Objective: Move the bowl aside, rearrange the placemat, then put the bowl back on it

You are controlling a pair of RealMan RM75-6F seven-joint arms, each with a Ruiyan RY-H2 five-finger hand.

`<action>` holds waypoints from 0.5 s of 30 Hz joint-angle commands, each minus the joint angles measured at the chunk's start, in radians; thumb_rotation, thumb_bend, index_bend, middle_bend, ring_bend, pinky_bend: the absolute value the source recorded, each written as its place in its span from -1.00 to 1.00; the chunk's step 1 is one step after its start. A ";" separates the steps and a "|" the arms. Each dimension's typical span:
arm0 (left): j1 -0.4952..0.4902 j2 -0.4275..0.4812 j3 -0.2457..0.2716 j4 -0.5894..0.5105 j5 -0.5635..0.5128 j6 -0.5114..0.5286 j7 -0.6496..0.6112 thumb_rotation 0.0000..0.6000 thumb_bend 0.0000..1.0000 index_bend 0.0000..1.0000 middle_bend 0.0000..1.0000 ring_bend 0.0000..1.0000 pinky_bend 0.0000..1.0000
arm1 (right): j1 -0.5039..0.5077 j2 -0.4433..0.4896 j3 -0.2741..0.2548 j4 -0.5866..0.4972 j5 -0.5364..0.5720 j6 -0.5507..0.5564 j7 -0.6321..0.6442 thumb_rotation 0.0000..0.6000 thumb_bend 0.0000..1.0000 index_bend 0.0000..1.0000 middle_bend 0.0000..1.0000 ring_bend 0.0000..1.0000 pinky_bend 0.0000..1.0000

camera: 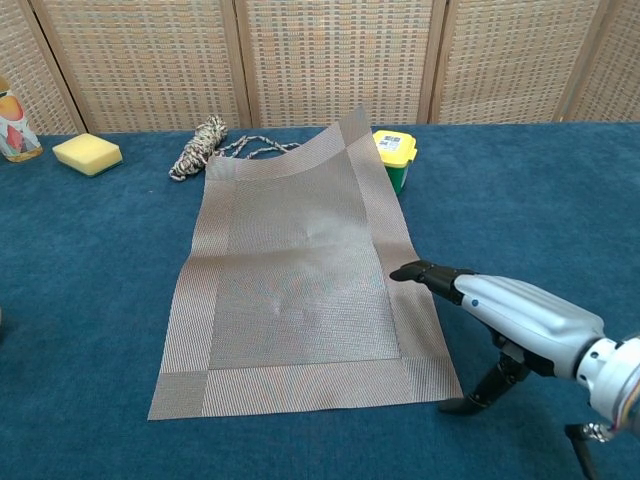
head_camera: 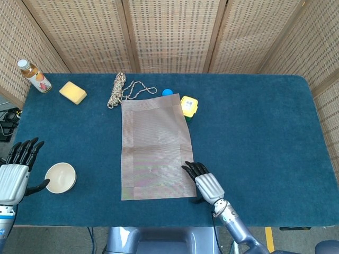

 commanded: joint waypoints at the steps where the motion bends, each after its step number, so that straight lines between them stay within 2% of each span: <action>1: 0.001 -0.001 -0.001 0.001 0.001 -0.002 0.000 1.00 -0.65 -1.00 -1.00 -1.00 -1.00 | 0.003 -0.008 0.002 0.013 0.009 -0.001 -0.009 1.00 -0.89 -1.00 -1.00 -1.00 -1.00; 15: 0.007 -0.004 -0.014 0.000 0.002 -0.020 0.001 1.00 -0.65 -1.00 -1.00 -1.00 -1.00 | 0.015 -0.011 -0.003 0.033 0.036 -0.009 -0.060 1.00 -0.85 -1.00 -1.00 -1.00 -1.00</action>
